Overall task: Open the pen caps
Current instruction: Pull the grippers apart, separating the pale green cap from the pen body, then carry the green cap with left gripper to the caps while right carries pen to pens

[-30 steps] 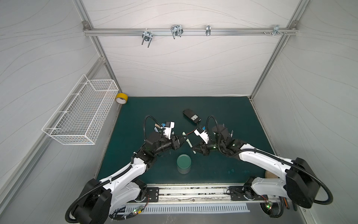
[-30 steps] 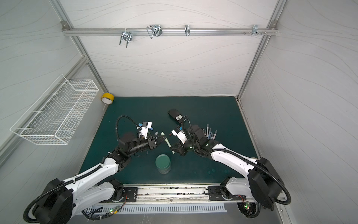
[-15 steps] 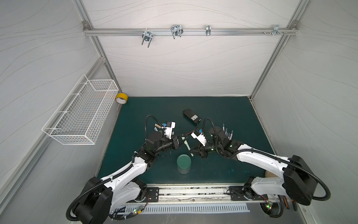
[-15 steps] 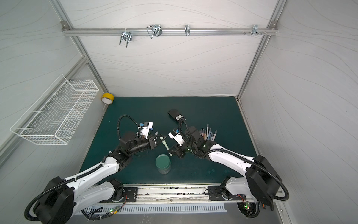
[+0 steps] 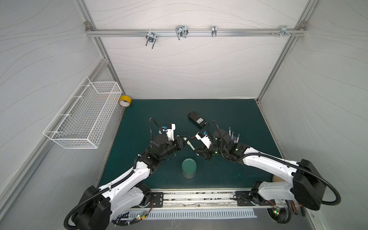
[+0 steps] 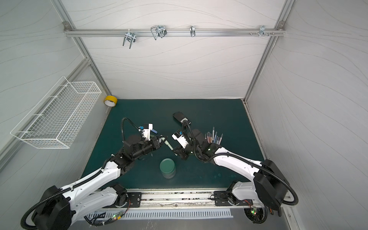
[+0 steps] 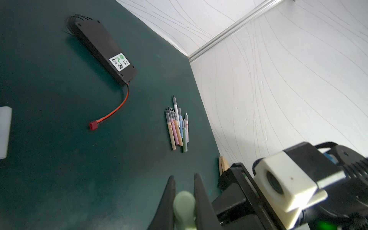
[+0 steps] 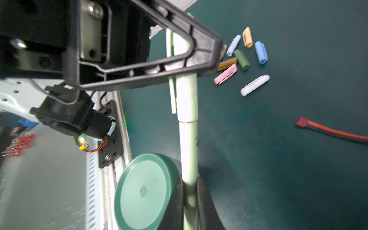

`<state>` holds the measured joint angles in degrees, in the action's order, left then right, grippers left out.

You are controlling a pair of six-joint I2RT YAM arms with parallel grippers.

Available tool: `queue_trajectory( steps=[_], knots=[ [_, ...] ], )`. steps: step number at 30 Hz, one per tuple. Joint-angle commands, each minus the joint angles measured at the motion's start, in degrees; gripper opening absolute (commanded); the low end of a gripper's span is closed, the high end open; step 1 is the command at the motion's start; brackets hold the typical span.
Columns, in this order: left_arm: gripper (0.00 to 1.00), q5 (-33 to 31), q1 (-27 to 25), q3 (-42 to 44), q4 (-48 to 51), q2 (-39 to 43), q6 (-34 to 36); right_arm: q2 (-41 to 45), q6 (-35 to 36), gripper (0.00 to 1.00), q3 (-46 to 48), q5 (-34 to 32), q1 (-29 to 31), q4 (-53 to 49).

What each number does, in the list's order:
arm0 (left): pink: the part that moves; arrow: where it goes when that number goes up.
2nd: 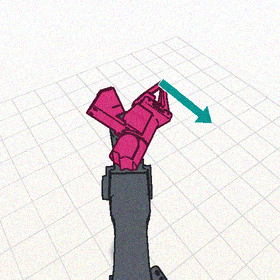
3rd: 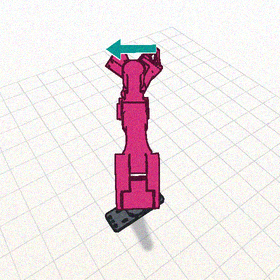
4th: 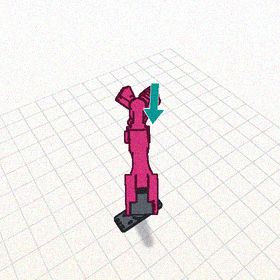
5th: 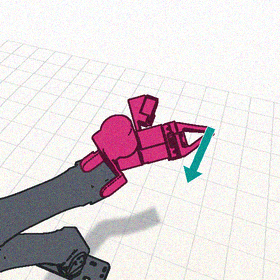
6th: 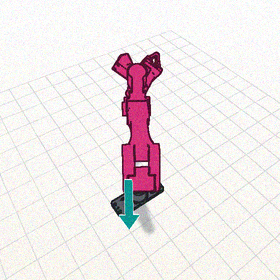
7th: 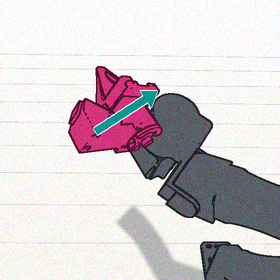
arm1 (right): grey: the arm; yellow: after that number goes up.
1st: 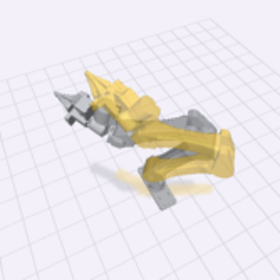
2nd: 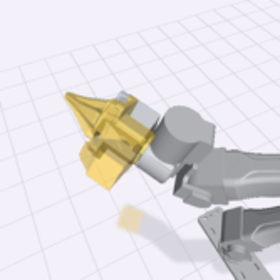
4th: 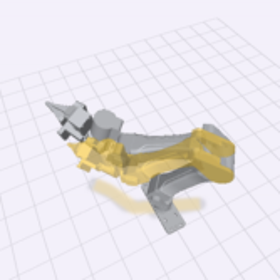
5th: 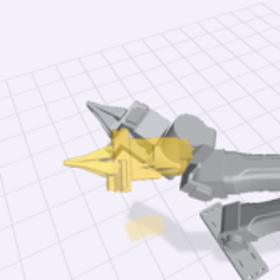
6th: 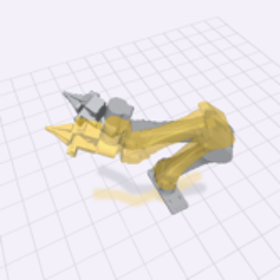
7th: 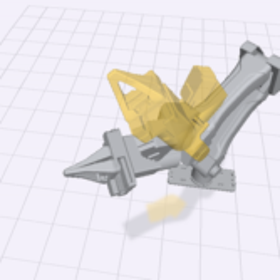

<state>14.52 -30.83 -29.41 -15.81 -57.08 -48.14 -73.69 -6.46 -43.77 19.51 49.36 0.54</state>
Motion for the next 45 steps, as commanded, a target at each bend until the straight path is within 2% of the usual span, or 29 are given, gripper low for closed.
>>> queue_trajectory(
  steps=[1,6,11,16,20,25,32,34,35,37,39,41,43,45],
  knots=[
    [0.00,-8.16,5.38,-4.69,2.89,0.21,-1.61,-1.27,2.65,0.00,-0.15,-6.28,-0.23,-9.44],
    [0.00,-5.46,10.09,-5.38,2.93,-0.75,-1.12,-1.48,2.67,0.00,-0.10,-6.97,-0.78,-10.76],
    [0.00,-7.02,10.68,-6.72,9.34,-1.96,0.82,-0.51,0.38,0.00,0.68,-10.31,-4.02,-11.09],
    [0.00,-11.58,10.96,-6.67,16.59,-9.02,2.74,-2.46,-5.08,0.00,0.23,-13.47,-10.28,-13.45],
    [0.00,-9.94,11.67,-8.82,18.81,-16.70,4.71,-3.81,-8.24,0.00,0.72,-16.42,-12.68,-13.57],
    [0.00,-9.86,11.71,-11.00,20.50,-24.45,6.20,-11.63,-13.28,0.00,-1.41,-19.90,-15.07,-15.74],
    [0.00,-12.89,11.91,-13.06,23.01,-31.39,7.15,-23.13,-15.00,0.00,-6.36,-23.31,-15.34,-18.72],
    [0.07,-13.34,12.22,-13.48,23.64,-32.77,7.18,-24.72,-14.56,0.00,-7.08,-24.24,-15.42,-19.29],
    [0.12,-13.30,12.53,-13.39,23.59,-33.14,7.23,-25.32,-14.43,0.07,-7.67,-24.72,-15.44,-19.85],
    [0.25,-13.43,12.95,-13.19,23.64,-32.84,7.35,-25.34,-14.24,0.34,-7.91,-26.07,-15.56,-20.05],
    [0.43,-14.71,12.99,-13.37,24.45,-31.42,8.07,-23.15,-14.17,0.54,-7.14,-27.39,-15.53,-19.28],
    [0.57,-18.18,12.94,-13.18,25.96,-27.43,9.36,-18.11,-14.33,0.99,-4.92,-27.90,-15.61,-16.66],
    [0.68,-23.00,12.61,-13.13,27.92,-22.41,11.14,-11.83,-14.89,0.99,-3.14,-28.34,-16.27,-15.31],
    [0.76,-30.69,11.45,-13.13,29.67,-16.66,13.80,-4.97,-13.52,0.99,-1.12,-28.89,-17.80,-13.19]
  ],
)
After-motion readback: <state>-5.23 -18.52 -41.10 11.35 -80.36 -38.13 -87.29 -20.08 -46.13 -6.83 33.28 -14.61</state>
